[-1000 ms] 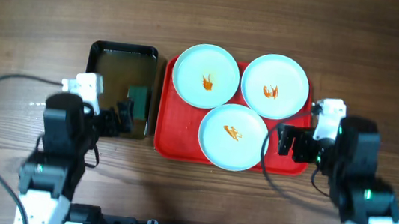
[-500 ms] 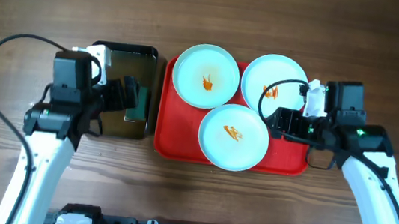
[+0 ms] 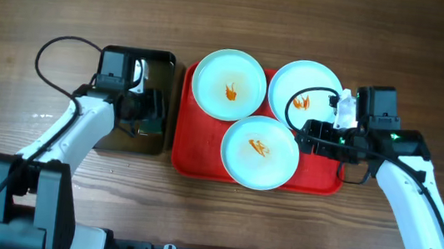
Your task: Clean dirty plates on tray and stack at the side
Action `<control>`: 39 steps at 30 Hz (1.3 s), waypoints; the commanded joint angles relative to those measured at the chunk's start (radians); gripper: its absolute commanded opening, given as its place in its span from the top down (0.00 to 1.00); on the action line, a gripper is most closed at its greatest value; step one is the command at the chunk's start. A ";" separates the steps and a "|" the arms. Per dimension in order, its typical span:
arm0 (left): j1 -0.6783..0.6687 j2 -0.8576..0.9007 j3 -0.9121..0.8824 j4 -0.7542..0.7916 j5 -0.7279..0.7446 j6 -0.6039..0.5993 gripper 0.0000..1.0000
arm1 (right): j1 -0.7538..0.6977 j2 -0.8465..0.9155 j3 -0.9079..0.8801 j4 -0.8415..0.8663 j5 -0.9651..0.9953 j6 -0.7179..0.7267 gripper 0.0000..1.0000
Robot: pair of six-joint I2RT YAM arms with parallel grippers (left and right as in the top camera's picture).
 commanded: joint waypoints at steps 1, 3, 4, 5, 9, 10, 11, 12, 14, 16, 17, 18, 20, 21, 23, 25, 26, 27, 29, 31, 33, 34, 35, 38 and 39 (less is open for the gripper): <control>-0.032 0.023 0.013 0.002 -0.089 -0.002 0.27 | 0.002 0.008 0.018 0.000 -0.008 0.007 0.16; -0.036 0.025 0.013 -0.004 -0.097 -0.002 0.28 | 0.002 0.008 0.017 0.000 -0.008 0.007 0.15; -0.036 0.026 0.013 -0.006 -0.097 -0.002 0.28 | 0.002 0.008 0.018 0.000 -0.008 0.007 0.15; -0.036 0.026 0.013 -0.009 -0.097 -0.002 0.28 | 0.002 0.008 0.017 0.000 -0.008 0.007 0.15; -0.037 0.050 0.008 -0.014 -0.095 -0.002 0.29 | 0.002 0.008 0.018 0.000 -0.008 0.007 0.15; -0.043 0.066 0.008 -0.014 -0.095 -0.002 0.29 | 0.002 0.008 0.018 0.000 -0.008 0.007 0.15; -0.053 0.084 0.008 -0.013 -0.095 -0.002 0.29 | 0.002 0.008 0.018 0.000 -0.008 0.007 0.15; -0.067 0.098 0.008 -0.012 -0.096 -0.002 0.30 | 0.002 0.008 0.018 0.000 -0.008 0.007 0.15; -0.082 0.101 0.008 -0.010 -0.097 -0.001 0.51 | 0.002 0.008 0.018 0.000 -0.008 0.007 0.15; -0.082 0.101 0.008 -0.005 -0.097 -0.002 0.78 | 0.002 0.008 0.018 0.000 -0.008 0.007 0.15; -0.082 0.101 0.008 -0.005 -0.097 -0.001 0.77 | 0.002 0.008 0.018 0.000 -0.008 0.007 0.15; -0.082 0.101 0.008 -0.006 -0.097 -0.001 0.77 | 0.002 0.008 0.018 0.000 -0.008 0.007 0.15; -0.082 0.101 0.008 -0.008 -0.097 -0.002 0.84 | 0.002 0.008 0.018 0.000 -0.008 0.007 0.15; -0.082 0.101 0.008 -0.012 -0.097 -0.002 0.89 | 0.002 0.008 0.018 0.000 -0.008 0.007 0.15; -0.082 0.101 0.008 -0.018 -0.097 -0.002 0.96 | 0.002 0.008 0.018 0.000 -0.008 0.007 0.15; -0.082 0.101 0.008 -0.022 -0.097 -0.002 0.96 | 0.002 0.008 0.018 0.001 -0.008 0.006 0.14; -0.082 0.101 0.008 -0.026 -0.097 -0.002 0.96 | 0.002 0.008 0.018 0.000 -0.008 0.007 0.14; -0.082 0.101 0.008 -0.037 -0.096 -0.002 0.96 | 0.002 0.008 0.018 -0.001 -0.008 0.006 0.14; -0.082 0.101 0.008 -0.044 -0.096 -0.001 0.96 | 0.002 0.011 0.017 -0.011 -0.008 0.006 0.15; -0.082 0.101 0.008 -0.044 -0.096 -0.002 0.93 | 0.002 0.021 0.001 -0.014 -0.008 0.005 0.16; -0.082 0.101 0.008 -0.043 -0.096 -0.002 0.95 | 0.002 0.039 -0.032 -0.006 -0.008 0.007 0.23; -0.083 0.101 0.008 -0.044 -0.096 -0.002 0.96 | 0.003 0.053 -0.035 -0.003 -0.012 0.007 0.30; -0.082 0.101 0.008 -0.044 -0.096 -0.002 0.96 | 0.003 0.062 -0.035 0.001 -0.027 0.007 0.35; -0.082 0.101 0.008 -0.044 -0.096 -0.002 0.96 | 0.003 0.108 -0.035 0.003 -0.039 0.033 0.49; -0.083 0.101 0.008 -0.044 -0.096 -0.002 0.96 | 0.005 0.129 -0.036 0.006 -0.038 0.033 0.50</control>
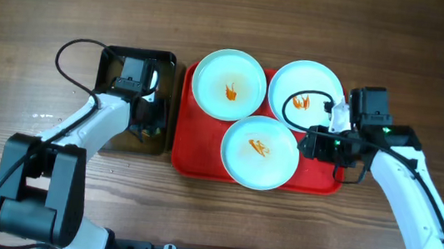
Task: Clean dirty plates on tray and stack at the side
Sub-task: 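Dip the sponge in the water tray while right gripper tilts the plate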
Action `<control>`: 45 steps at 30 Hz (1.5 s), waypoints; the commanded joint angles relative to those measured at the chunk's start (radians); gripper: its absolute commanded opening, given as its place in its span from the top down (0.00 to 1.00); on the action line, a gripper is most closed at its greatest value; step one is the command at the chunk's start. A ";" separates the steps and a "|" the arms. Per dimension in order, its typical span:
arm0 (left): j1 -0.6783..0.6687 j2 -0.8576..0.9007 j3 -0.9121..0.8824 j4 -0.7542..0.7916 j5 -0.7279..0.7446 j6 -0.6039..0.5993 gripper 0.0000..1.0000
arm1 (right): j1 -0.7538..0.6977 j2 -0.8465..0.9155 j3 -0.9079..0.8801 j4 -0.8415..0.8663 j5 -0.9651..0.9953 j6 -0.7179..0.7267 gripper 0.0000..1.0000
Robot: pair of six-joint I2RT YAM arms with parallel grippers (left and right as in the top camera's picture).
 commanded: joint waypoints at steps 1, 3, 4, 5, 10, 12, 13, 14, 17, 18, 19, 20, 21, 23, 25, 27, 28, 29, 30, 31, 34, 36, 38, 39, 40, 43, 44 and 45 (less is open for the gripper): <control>-0.003 0.014 0.005 -0.011 -0.002 0.004 0.96 | 0.007 0.069 -0.010 0.007 -0.023 0.018 0.51; -0.003 0.014 0.004 -0.011 -0.002 0.004 0.96 | 0.010 0.122 -0.010 0.012 -0.024 0.018 0.51; -0.003 0.014 0.005 -0.011 -0.002 0.004 0.96 | 0.018 0.150 -0.010 0.016 -0.024 0.018 0.51; -0.003 0.014 0.004 -0.011 -0.002 0.004 0.96 | 0.026 0.172 -0.010 0.023 -0.024 0.017 0.51; -0.003 0.014 0.005 -0.011 -0.002 0.004 0.96 | 0.081 0.256 -0.010 0.080 -0.014 0.050 0.71; -0.003 0.014 0.004 -0.011 -0.002 0.004 0.96 | 0.085 0.269 -0.010 0.097 -0.008 0.071 0.75; -0.003 0.014 0.004 -0.011 -0.002 0.004 0.96 | 0.085 0.272 -0.011 0.097 -0.008 0.071 0.77; -0.003 0.014 0.004 -0.011 -0.002 0.004 0.96 | 0.085 0.273 -0.011 0.097 -0.008 0.071 0.79; -0.003 0.014 0.004 -0.011 -0.002 0.004 0.96 | 0.085 0.274 -0.020 0.100 -0.008 0.072 0.86; -0.003 0.014 0.004 -0.011 -0.002 0.004 0.96 | 0.085 0.274 -0.027 0.101 -0.007 0.076 0.88; -0.003 0.014 0.005 -0.011 -0.002 0.004 0.96 | 0.085 0.274 -0.039 0.106 -0.008 0.088 0.90; -0.003 0.014 0.004 -0.011 -0.002 0.004 0.96 | 0.085 0.274 -0.047 0.113 -0.004 0.097 0.91; -0.003 0.014 0.004 -0.011 -0.002 0.004 0.96 | 0.085 0.274 -0.055 0.124 -0.005 0.097 0.93; -0.003 0.014 0.004 -0.011 -0.002 0.004 0.96 | 0.085 0.273 -0.055 0.131 -0.005 0.097 0.96; -0.003 0.014 0.005 -0.011 -0.002 0.004 0.96 | 0.085 0.274 -0.055 0.135 -0.005 0.097 0.96; -0.003 0.006 0.005 -0.012 -0.003 0.004 0.96 | 0.085 0.273 -0.055 0.135 -0.005 0.097 0.96; -0.003 -0.010 0.005 -0.011 -0.007 0.004 0.96 | 0.085 0.273 -0.055 0.137 -0.005 0.096 0.96; -0.003 -0.034 0.005 -0.012 -0.042 0.004 0.96 | 0.085 0.273 -0.055 0.138 -0.005 0.097 0.96; -0.003 -0.055 0.005 -0.015 -0.068 0.004 0.96 | 0.085 0.273 -0.055 0.138 -0.005 0.097 0.96; -0.003 -0.094 0.005 -0.022 -0.078 0.004 0.96 | 0.085 0.273 -0.055 0.138 -0.005 0.097 0.96; -0.003 -0.172 0.005 -0.022 -0.077 0.004 0.96 | 0.085 0.273 -0.055 0.140 -0.005 0.097 0.96; -0.003 -0.230 0.005 -0.022 -0.077 0.005 0.96 | 0.085 0.273 -0.055 0.141 -0.005 0.096 0.96; -0.003 -0.266 0.005 -0.016 -0.077 0.009 0.96 | 0.085 0.273 -0.055 0.141 -0.005 0.096 0.96; -0.003 -0.277 0.005 -0.009 -0.077 0.009 0.96 | 0.085 0.273 -0.055 0.142 -0.005 0.096 0.96; -0.003 -0.288 0.005 -0.001 -0.077 0.009 0.96 | 0.085 0.273 -0.055 0.142 -0.005 0.096 0.96; -0.003 -0.327 0.005 0.032 -0.078 0.008 0.96 | 0.085 0.273 -0.055 0.141 -0.005 0.093 0.96; -0.003 -0.326 0.005 0.039 -0.078 0.008 0.96 | 0.085 0.273 -0.055 0.141 -0.005 0.094 0.96; -0.003 -0.318 0.005 0.039 -0.079 0.008 0.96 | 0.085 0.273 -0.055 0.142 -0.005 0.094 0.96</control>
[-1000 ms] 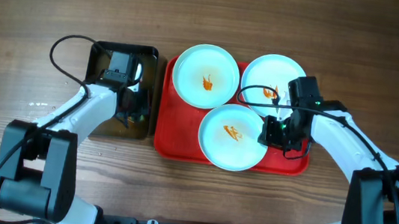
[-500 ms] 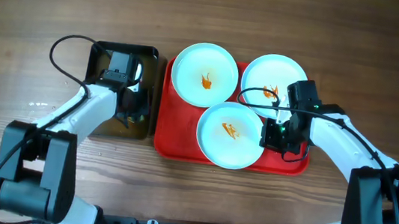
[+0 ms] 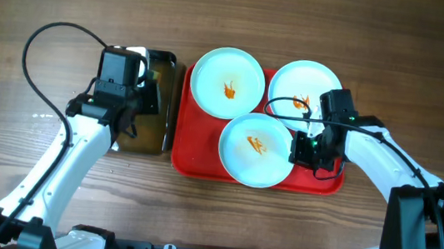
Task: Clean dirty plates on tray and stack at the side
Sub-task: 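Dip the sponge in the water tray while right gripper tilts the plate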
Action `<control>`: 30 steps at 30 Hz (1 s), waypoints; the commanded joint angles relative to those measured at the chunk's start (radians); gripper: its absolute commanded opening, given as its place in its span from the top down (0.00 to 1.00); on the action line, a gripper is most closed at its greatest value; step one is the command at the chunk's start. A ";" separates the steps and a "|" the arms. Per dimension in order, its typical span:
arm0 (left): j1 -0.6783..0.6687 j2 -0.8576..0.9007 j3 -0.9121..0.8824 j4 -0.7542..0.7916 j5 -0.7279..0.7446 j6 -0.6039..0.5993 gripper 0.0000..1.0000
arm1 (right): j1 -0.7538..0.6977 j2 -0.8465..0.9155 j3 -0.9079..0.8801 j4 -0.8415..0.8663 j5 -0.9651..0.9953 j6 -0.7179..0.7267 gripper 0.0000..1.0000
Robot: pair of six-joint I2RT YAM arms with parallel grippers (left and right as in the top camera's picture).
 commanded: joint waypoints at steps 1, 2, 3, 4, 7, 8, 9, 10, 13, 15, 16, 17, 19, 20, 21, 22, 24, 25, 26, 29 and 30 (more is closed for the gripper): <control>-0.003 -0.001 0.005 0.010 -0.018 0.008 0.96 | 0.006 0.012 -0.012 0.004 0.010 0.005 0.96; -0.003 0.017 0.005 0.010 -0.018 0.008 0.96 | 0.006 0.012 -0.012 0.004 0.010 0.005 0.96; -0.003 0.037 0.005 0.009 -0.017 0.008 0.96 | 0.006 0.012 -0.012 0.004 0.010 0.004 0.96; -0.003 0.076 0.005 0.009 -0.018 0.008 0.96 | 0.006 0.012 -0.012 0.003 0.010 0.005 0.95; -0.004 0.169 0.005 0.006 -0.013 0.008 0.96 | 0.006 0.012 -0.012 0.000 0.010 0.005 0.96; -0.008 0.195 0.005 0.006 -0.005 0.007 0.96 | 0.006 0.012 -0.012 0.000 0.010 0.005 0.96; -0.013 0.228 0.005 0.006 0.024 0.005 0.96 | 0.006 0.012 -0.012 0.000 0.010 0.005 0.96; -0.020 0.243 0.005 0.006 0.053 0.005 0.96 | 0.006 0.012 -0.012 0.000 0.010 0.005 0.96; -0.054 0.260 0.005 0.002 0.104 0.004 0.96 | 0.006 0.012 -0.012 0.000 0.010 0.004 0.96; -0.084 0.260 0.005 -0.001 0.104 0.005 0.96 | 0.006 0.012 -0.012 0.000 0.010 0.005 0.96; -0.090 0.260 0.005 -0.005 0.104 0.004 0.96 | 0.006 0.012 -0.012 0.001 0.010 0.005 0.96; -0.096 0.260 0.005 -0.006 0.103 0.005 0.96 | 0.006 0.012 -0.012 0.001 0.010 0.005 0.96; -0.103 0.260 0.005 -0.007 0.104 0.005 0.96 | 0.006 0.012 -0.012 0.001 0.010 0.004 0.96; -0.103 0.261 0.005 -0.011 0.104 0.005 0.96 | 0.006 0.012 -0.012 0.001 0.010 0.005 0.96; -0.103 0.261 0.005 -0.013 0.104 0.005 0.96 | 0.006 0.012 -0.012 0.001 0.010 0.005 0.96; -0.103 0.260 0.005 -0.014 0.102 0.005 0.96 | 0.006 0.012 -0.012 0.001 0.010 0.004 0.96; -0.102 0.260 0.005 -0.014 0.082 0.005 0.96 | 0.006 0.012 -0.012 0.000 0.010 0.004 0.96; -0.101 0.254 0.005 -0.014 0.031 0.005 0.96 | 0.006 0.012 -0.012 0.000 0.010 0.004 0.96; -0.099 0.239 0.006 -0.013 -0.034 0.005 0.96 | 0.006 0.012 -0.012 0.000 0.010 0.004 0.96; -0.097 0.106 0.023 0.012 -0.096 0.005 0.96 | 0.006 0.012 -0.012 0.002 0.010 0.004 0.96; -0.097 0.072 0.023 0.020 -0.095 0.005 0.96 | 0.006 0.012 -0.012 0.002 0.010 0.005 0.96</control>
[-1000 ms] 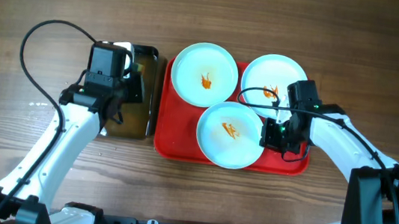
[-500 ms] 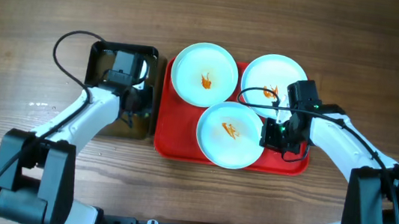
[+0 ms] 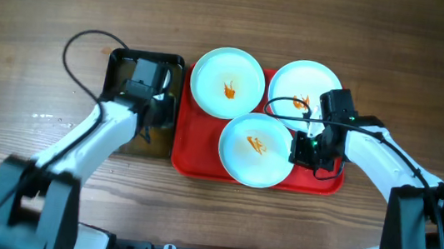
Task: Clean dirty plates on tray and stack at the side
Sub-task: 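Dip the sponge in the water tray while right gripper tilts the plate, then scrub the front plate with the sponge in the left gripper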
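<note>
A red tray [image 3: 193,159] holds three pale plates, each smeared with orange. One plate [image 3: 228,67] sits at the back left, one [image 3: 307,80] at the back right, and the front plate [image 3: 255,166] lies nearest me. My right gripper [image 3: 301,150] is down at the front plate's right rim and shut on it. My left gripper [image 3: 156,115] hangs over the right side of a black bin [image 3: 120,63]. Its wrist hides the fingers and whatever lies under them.
The black bin stands just left of the red tray, almost touching it. Bare wooden table [image 3: 430,64] lies to the right of the tray and along the back. Cables loop over the back right plate and beside the bin.
My left arm has swung right, so its gripper is now over the bin's right side. The bin sits slightly closer to the tray. My right arm and the plates have not moved.
At first my left gripper was over the black bin and my right gripper stood off the tray's right edge. The right gripper then came in to the front plate's right rim, and that plate shifted slightly left. It stays there while the left gripper remains at the bin.
</note>
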Action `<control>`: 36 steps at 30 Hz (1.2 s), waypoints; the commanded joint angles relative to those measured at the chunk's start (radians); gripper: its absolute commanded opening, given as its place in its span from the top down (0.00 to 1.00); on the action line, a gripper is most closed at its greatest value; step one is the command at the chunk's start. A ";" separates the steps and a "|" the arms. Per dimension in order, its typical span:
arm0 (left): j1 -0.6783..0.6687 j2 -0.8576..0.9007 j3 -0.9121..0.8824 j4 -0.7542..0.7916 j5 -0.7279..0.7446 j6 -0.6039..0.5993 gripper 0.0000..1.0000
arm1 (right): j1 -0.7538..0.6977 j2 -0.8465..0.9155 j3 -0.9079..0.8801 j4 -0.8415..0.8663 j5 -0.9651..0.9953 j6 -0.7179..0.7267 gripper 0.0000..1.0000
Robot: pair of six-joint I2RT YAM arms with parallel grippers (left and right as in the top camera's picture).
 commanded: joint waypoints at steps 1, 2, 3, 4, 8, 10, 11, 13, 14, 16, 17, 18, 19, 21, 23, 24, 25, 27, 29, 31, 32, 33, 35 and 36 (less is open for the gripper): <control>-0.001 -0.177 0.023 0.038 -0.055 0.005 0.96 | 0.006 0.012 -0.012 0.002 0.010 0.004 0.96; -0.001 -0.212 0.023 0.043 -0.050 0.005 0.96 | 0.006 0.012 -0.012 0.002 0.010 0.004 0.96; -0.003 -0.241 0.023 0.049 -0.026 0.005 0.96 | 0.006 0.012 -0.012 0.002 0.010 0.004 0.96; -0.003 -0.265 0.023 0.056 0.042 0.004 0.96 | 0.006 0.012 -0.012 0.003 0.010 0.004 0.96; -0.025 -0.245 0.023 0.095 0.370 -0.188 0.96 | 0.006 0.012 -0.012 0.003 0.009 0.005 0.96; -0.074 -0.203 0.023 0.134 0.451 -0.231 0.96 | 0.006 0.012 -0.012 0.005 0.010 0.004 0.96; -0.101 -0.176 0.023 0.159 0.486 -0.244 0.96 | 0.006 0.012 -0.012 0.005 0.010 0.004 0.96; -0.155 -0.116 0.023 0.222 0.548 -0.304 0.96 | 0.006 0.012 -0.012 0.003 0.010 0.004 0.96; -0.193 -0.073 0.023 0.265 0.561 -0.351 0.96 | 0.006 0.012 -0.012 0.004 0.010 0.004 0.96; -0.265 0.005 0.023 0.360 0.587 -0.409 0.96 | 0.006 0.012 -0.012 0.005 0.009 0.004 0.96; -0.285 0.027 0.023 0.388 0.587 -0.427 0.96 | 0.006 0.012 -0.012 0.005 0.010 0.004 0.96; -0.310 0.057 0.023 0.421 0.586 -0.460 0.96 | 0.006 0.012 -0.012 0.004 0.010 0.004 0.96; -0.332 0.091 0.023 0.454 0.586 -0.504 0.96 | 0.006 0.012 -0.012 0.005 0.010 0.004 0.96; -0.362 0.161 0.023 0.519 0.586 -0.593 0.96 | 0.006 0.012 -0.012 0.005 0.010 0.004 0.96; -0.375 0.205 0.023 0.566 0.592 -0.652 0.96 | 0.006 0.012 -0.012 0.005 0.010 0.004 0.96; -0.383 0.231 0.023 0.599 0.609 -0.655 0.96 | 0.006 0.012 -0.012 0.005 0.010 0.004 0.96; -0.389 0.248 0.023 0.613 0.616 -0.666 0.96 | 0.006 0.012 -0.012 0.008 0.010 0.004 0.96; -0.397 0.268 0.023 0.614 0.616 -0.680 0.96 | 0.006 0.012 -0.012 0.008 0.010 0.004 0.96; -0.406 0.283 0.023 0.615 0.616 -0.681 0.96 | 0.006 0.012 -0.012 0.008 0.010 0.004 0.96; -0.428 0.309 0.023 0.629 0.622 -0.685 0.96 | 0.006 0.012 -0.012 0.008 0.010 0.004 0.96; -0.435 0.311 0.023 0.629 0.623 -0.684 0.96 | 0.006 0.012 -0.012 0.008 0.010 0.004 0.96; -0.437 0.311 0.023 0.629 0.623 -0.684 0.96 | 0.006 0.012 -0.012 0.008 0.010 0.004 0.96; -0.437 0.311 0.023 0.628 0.614 -0.684 0.96 | 0.006 0.012 -0.012 0.009 0.010 0.005 0.96; -0.437 0.311 0.023 0.628 0.602 -0.684 0.96 | 0.006 0.012 -0.012 0.008 0.009 0.004 0.96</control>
